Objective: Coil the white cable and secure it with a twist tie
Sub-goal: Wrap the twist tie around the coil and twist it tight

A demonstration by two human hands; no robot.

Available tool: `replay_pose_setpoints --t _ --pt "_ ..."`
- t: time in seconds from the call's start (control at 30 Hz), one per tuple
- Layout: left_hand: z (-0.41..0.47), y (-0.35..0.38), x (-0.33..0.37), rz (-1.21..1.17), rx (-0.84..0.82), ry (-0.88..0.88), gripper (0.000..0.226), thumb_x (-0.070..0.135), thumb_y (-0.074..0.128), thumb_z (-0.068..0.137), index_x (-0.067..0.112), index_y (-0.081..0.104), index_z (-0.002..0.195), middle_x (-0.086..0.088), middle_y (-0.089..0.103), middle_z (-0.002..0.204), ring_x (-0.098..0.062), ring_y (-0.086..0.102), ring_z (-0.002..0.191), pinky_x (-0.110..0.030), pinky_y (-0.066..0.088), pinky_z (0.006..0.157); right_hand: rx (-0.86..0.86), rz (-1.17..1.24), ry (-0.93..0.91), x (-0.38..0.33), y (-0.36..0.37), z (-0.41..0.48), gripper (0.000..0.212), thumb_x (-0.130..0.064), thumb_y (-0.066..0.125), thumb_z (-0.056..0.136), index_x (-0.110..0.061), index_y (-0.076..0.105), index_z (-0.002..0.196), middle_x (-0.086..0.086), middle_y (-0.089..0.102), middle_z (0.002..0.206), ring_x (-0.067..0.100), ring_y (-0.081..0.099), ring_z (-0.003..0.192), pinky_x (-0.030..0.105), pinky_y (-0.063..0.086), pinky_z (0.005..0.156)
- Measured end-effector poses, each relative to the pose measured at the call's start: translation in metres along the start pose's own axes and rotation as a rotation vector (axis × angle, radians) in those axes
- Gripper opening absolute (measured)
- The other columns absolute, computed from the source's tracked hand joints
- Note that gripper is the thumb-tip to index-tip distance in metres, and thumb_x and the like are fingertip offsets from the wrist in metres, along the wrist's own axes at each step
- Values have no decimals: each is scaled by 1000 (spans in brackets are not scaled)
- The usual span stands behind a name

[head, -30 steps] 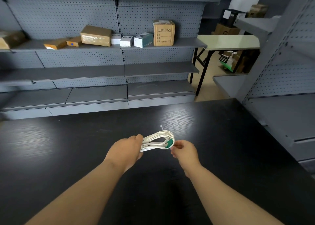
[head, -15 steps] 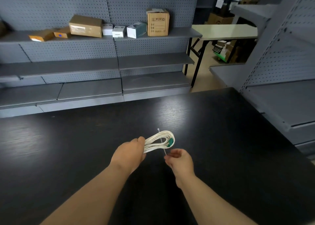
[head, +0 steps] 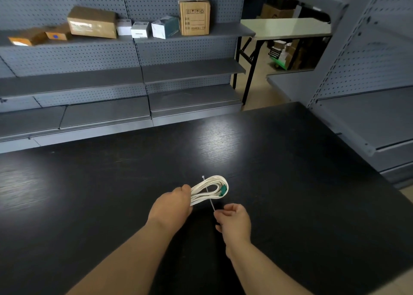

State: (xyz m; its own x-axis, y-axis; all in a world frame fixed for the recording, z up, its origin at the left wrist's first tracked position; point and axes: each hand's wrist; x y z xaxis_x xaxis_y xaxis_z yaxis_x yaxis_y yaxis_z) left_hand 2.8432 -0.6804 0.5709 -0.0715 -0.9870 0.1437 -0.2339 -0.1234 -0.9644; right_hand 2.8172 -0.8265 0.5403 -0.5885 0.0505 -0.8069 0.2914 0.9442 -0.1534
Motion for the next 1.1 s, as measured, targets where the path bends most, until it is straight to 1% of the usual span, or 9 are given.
replay_pose_setpoints --t 0.1,0.23,0.3,0.43,0.57,0.83,0.9,1.0,1.1 --pt "0 2 -1 17 -2 1 21 29 53 90 20 45 107 0 56 95 -17 59 75 -30 51 64 -26 -29 -12 2 1 -1 25 1 62 83 -21 54 94 -1 66 91 10 62 85 22 50 68" --pt "0 5 -3 32 -9 10 21 29 52 90 19 44 107 -1 58 98 -19 60 78 -31 51 66 -62 -94 -30 4 0 -3 34 7 56 82 -23 53 97 -4 65 94 10 62 90 28 51 82" --pt "-1 7 -3 35 -7 13 20 28 51 90 19 44 107 -1 58 98 -19 60 78 -31 50 65 -69 -131 -61 6 -1 -4 34 6 58 82 -25 53 96 -4 65 96 10 62 91 27 52 81" --pt "-1 10 -3 49 -5 29 18 26 49 91 19 45 106 -2 58 98 -20 60 79 -31 49 64 -63 -232 -140 7 -4 -8 37 0 63 82 -33 46 88 -8 61 92 1 58 84 12 42 64" --pt "-2 13 -2 90 -8 49 17 24 48 91 17 44 106 -3 58 100 -22 61 81 -30 40 59 -43 -280 -179 9 -5 -9 37 -1 66 81 -31 44 85 -7 58 89 0 57 79 10 38 59" --pt "-6 26 0 106 -19 52 21 19 46 93 17 43 114 -5 57 104 -22 61 85 -30 42 61 -16 -283 -163 10 -2 -12 35 -5 69 80 -30 44 82 -5 57 88 3 56 78 12 37 58" --pt "-7 28 1 102 -8 47 23 19 46 94 17 43 116 -4 56 103 -21 60 83 -28 42 60 -7 -298 -158 10 0 -14 36 -6 70 80 -31 44 82 -5 56 88 4 57 79 14 43 60" --pt "-8 31 2 123 7 34 31 14 46 94 15 38 124 -6 56 106 -21 60 85 -29 44 62 -9 -307 -147 10 3 -16 36 -5 70 79 -30 44 82 -4 54 89 8 59 80 27 56 72" --pt "-9 34 3 135 15 32 41 11 46 92 12 33 131 -8 55 110 -23 60 88 -31 50 68 -10 -338 -157 9 3 -18 36 -5 70 79 -29 44 82 -4 55 88 8 59 79 28 56 74"
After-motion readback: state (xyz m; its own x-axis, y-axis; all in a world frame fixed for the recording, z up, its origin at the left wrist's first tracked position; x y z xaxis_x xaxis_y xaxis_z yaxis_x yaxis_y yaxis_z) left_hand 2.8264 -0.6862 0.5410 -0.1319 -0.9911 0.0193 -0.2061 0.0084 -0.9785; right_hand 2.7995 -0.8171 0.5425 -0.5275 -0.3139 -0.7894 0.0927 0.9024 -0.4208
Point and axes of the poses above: each hand's wrist, its own z-axis towards the middle knuckle, its own y-axis out of the palm, x = y × z
